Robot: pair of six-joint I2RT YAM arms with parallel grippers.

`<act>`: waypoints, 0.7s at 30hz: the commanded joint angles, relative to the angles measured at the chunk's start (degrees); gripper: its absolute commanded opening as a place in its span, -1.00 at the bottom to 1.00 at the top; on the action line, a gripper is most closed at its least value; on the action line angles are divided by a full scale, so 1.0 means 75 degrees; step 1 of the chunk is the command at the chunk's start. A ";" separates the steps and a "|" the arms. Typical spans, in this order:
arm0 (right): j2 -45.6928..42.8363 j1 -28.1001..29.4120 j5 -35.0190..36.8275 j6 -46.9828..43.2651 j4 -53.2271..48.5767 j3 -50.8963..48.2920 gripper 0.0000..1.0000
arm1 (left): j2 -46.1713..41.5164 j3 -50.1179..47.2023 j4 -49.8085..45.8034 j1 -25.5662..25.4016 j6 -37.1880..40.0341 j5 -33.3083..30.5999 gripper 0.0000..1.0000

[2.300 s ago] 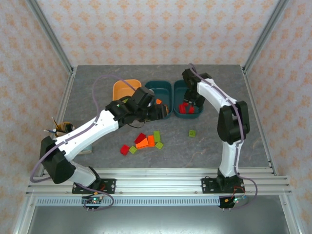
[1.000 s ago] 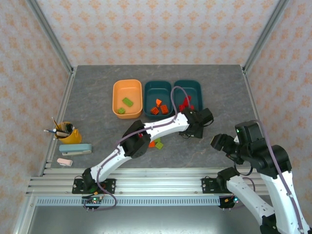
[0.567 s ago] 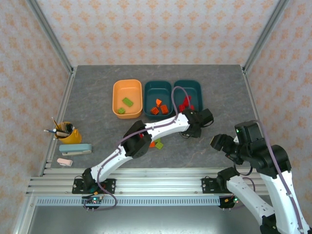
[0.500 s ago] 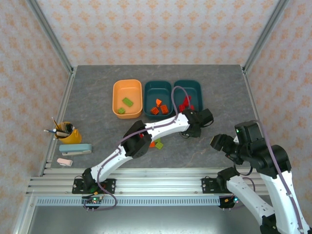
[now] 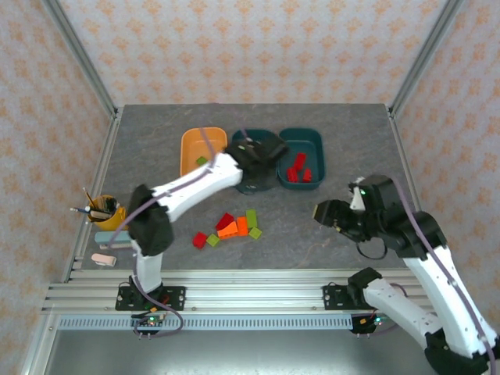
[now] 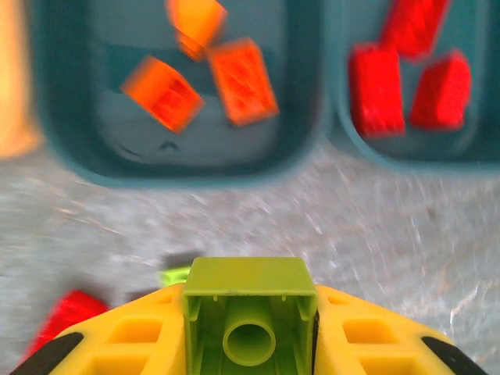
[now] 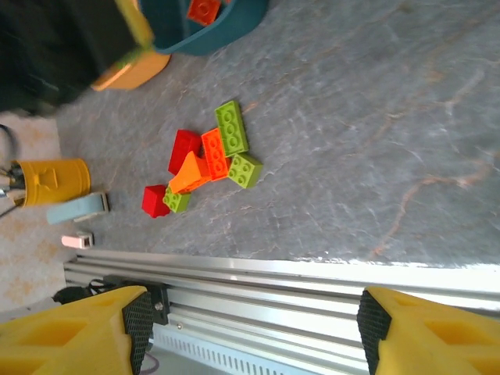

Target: Sort the legos into containers by color

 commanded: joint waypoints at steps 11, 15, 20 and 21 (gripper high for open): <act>0.4254 0.2283 0.0870 0.0256 0.3668 0.1433 0.44 | 0.0135 -0.0809 0.0139 0.3146 0.1013 0.1495 -0.32; 0.4966 0.2287 0.0844 0.0154 0.3726 0.1886 0.44 | 0.1080 -0.0244 0.0125 0.3440 0.1191 0.1599 -0.32; 0.5378 0.2283 0.0799 0.0067 0.3662 0.2178 0.44 | 0.1828 0.0193 0.0090 0.3581 0.1315 0.1673 -0.30; 0.5435 0.2283 0.0787 0.0067 0.3657 0.2206 0.44 | 0.1952 0.0273 0.0063 0.3600 0.1349 0.1665 -0.29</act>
